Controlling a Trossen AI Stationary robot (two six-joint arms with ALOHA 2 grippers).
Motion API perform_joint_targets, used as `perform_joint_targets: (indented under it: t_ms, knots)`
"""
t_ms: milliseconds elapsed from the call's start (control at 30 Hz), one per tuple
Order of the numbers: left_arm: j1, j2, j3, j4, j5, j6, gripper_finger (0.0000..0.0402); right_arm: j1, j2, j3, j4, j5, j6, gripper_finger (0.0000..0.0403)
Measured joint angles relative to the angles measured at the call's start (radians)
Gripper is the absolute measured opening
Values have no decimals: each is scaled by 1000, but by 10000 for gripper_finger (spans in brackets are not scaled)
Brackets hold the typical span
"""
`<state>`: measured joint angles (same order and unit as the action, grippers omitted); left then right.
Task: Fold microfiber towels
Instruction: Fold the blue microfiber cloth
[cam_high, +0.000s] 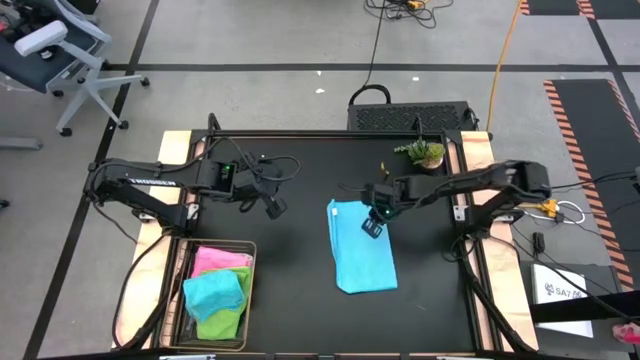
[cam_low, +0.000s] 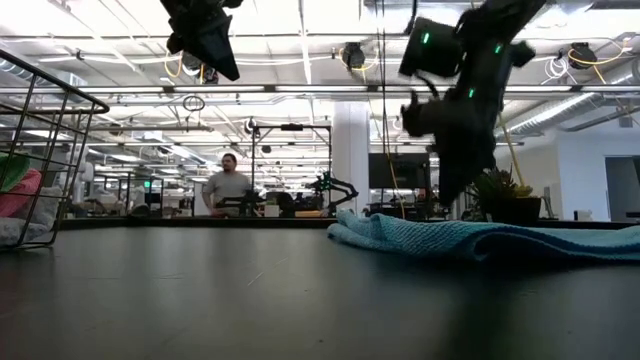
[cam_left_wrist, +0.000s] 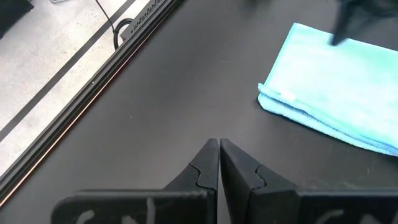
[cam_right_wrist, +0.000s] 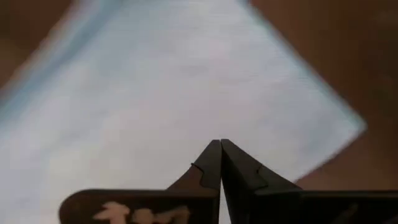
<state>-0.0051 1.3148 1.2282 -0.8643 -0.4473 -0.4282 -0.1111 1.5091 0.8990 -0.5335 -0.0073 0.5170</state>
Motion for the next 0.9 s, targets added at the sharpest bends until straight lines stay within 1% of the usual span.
perform_joint_targets:
  t_ms: [33, 200, 300, 367, 433, 600, 733, 900]
  knots:
    - [0, 0, 0, 0, 0, 0, 19, 16, -23, 3, -2, -22, 7, 0]
    - [0, 5, 0, 2, 0, -27, 19, 107, -112, 9, -5, -20, 71, 0]
    - [0, 26, 1, 3, 0, -30, 19, 172, -135, 9, -19, -24, 73, 0]
    - [0, 36, 1, 5, 0, -30, 19, 218, -136, 9, -17, -57, 74, 0]
    - [0, 49, 1, 8, 1, -30, 19, 264, -126, 9, -12, -77, 87, 0]
    - [0, 74, 1, 37, 8, -30, 19, 345, -67, 9, -9, -76, 110, 0]
    - [0, 74, 0, 79, 27, -25, 19, 383, 3, 9, -13, -96, 116, 0]
    - [0, 74, 0, 82, 29, -15, 19, 420, 63, 9, -13, -104, 106, 0]
